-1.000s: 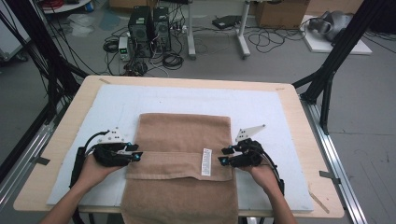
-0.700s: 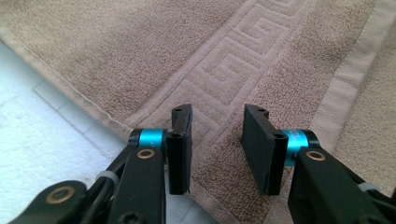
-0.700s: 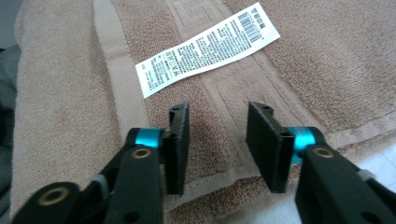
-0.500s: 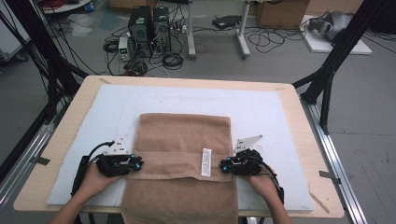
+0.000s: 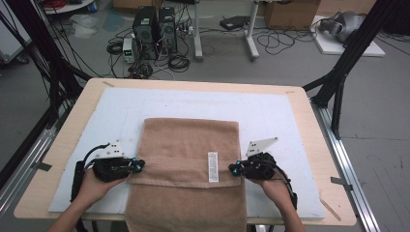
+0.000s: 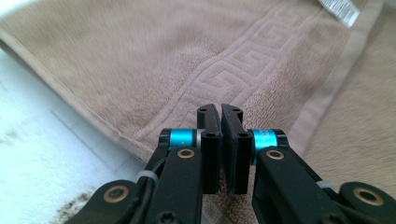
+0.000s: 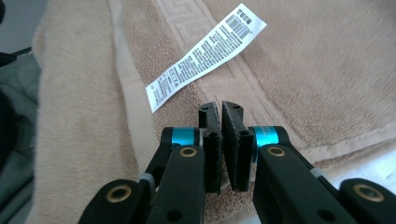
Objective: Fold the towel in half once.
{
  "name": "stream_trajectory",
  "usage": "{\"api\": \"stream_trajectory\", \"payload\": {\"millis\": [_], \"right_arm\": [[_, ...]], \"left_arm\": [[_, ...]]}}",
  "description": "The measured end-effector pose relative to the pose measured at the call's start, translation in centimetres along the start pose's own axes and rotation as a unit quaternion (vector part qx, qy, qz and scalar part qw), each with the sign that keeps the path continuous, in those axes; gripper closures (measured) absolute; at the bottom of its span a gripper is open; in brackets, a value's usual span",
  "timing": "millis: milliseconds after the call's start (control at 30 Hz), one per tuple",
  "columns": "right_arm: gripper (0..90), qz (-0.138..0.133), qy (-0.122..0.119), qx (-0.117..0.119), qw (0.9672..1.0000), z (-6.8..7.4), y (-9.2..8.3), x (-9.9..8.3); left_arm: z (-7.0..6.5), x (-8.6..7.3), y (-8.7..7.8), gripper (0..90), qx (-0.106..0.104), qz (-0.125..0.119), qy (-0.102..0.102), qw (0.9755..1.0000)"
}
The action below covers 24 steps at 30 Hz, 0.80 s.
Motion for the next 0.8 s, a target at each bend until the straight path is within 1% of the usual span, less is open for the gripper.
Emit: {"api": "stream_trajectory", "payload": {"millis": [100,167,200,233,300,333,400,467,500,533,567,600,633,667,700,767,800], "right_arm": [[86.6,-0.015,-0.011,0.007,0.9998,0.8,-1.1,0.6],[86.6,-0.022,-0.018,0.010,0.9996,1.3,-1.9,0.9],[86.6,-0.027,-0.022,0.011,0.9993,1.5,-2.2,1.1],[86.6,-0.024,-0.027,0.007,0.9993,1.7,-2.5,1.2],[86.6,-0.018,-0.034,0.009,0.9992,2.2,-2.8,1.3],[86.6,-0.017,-0.037,0.007,0.9991,2.4,-3.0,1.2],[86.6,-0.019,-0.038,0.024,0.9988,3.2,-3.5,0.9],[85.8,-0.024,-0.043,0.046,0.9977,4.5,-4.2,0.5],[84.2,-0.029,-0.045,0.063,0.9966,5.0,-4.5,0.3],[80.5,-0.035,-0.041,0.077,0.9956,5.3,-4.8,0.2],[77.3,-0.041,-0.037,0.081,0.9952,5.3,-4.9,0.2],[74.1,-0.045,-0.037,0.078,0.9952,5.0,-5.0,0.3],[72.2,-0.044,-0.032,0.075,0.9957,4.7,-4.9,0.3],[70.8,-0.047,-0.028,0.072,0.9959,4.2,-4.7,0.4],[69.1,-0.049,-0.023,0.065,0.9964,3.7,-4.5,0.5],[66.9,-0.042,-0.014,0.048,0.9979,2.4,-3.9,0.6],[65.2,-0.040,-0.010,0.035,0.9985,1.7,-3.7,0.7]], "left_arm": [[-0.4,0.4,-1.2,86.0,0.002,-0.012,0.006,0.9999],[-0.5,0.6,-1.9,85.9,-0.002,-0.018,0.001,0.9998],[-0.7,0.7,-2.1,85.8,-0.006,-0.019,0.001,0.9998],[-1.1,0.7,-2.3,85.9,-0.006,-0.019,0.006,0.9998],[-1.8,0.7,-2.6,85.9,-0.011,-0.020,0.009,0.9997],[-2.2,0.6,-2.8,85.9,-0.015,-0.019,0.014,0.9996],[-3.4,0.2,-3.6,85.9,-0.027,-0.022,0.014,0.9993],[-4.7,-0.3,-4.5,85.7,-0.045,-0.024,0.025,0.9984],[-5.2,-0.4,-4.9,84.7,-0.053,-0.025,0.028,0.9979],[-5.5,-0.4,-5.1,80.5,-0.049,-0.026,0.030,0.9980],[-5.4,-0.3,-5.1,72.0,-0.044,-0.023,0.030,0.9983],[-5.3,-0.1,-5.0,66.7,-0.043,-0.023,0.029,0.9984],[-5.1,0.1,-4.8,64.4,-0.036,-0.022,0.030,0.9986],[-4.7,0.3,-4.5,62.2,-0.027,-0.023,0.031,0.9989],[-4.3,0.5,-4.1,60.4,-0.022,-0.021,0.031,0.9990],[-3.3,1.0,-3.1,57.9,-0.007,-0.019,0.032,0.9993],[-2.8,1.2,-2.6,56.2,-0.001,-0.020,0.027,0.9994]]}}
Point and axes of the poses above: each handheld gripper's, and its own axes: y roughly forward along the jaws, x roughly out of its top, z roughly to its left, the point moved 5 cm from there along y, roughly forward along the jaws, and after that the axes turned 3 degrees about z, right-handed, at the moved point
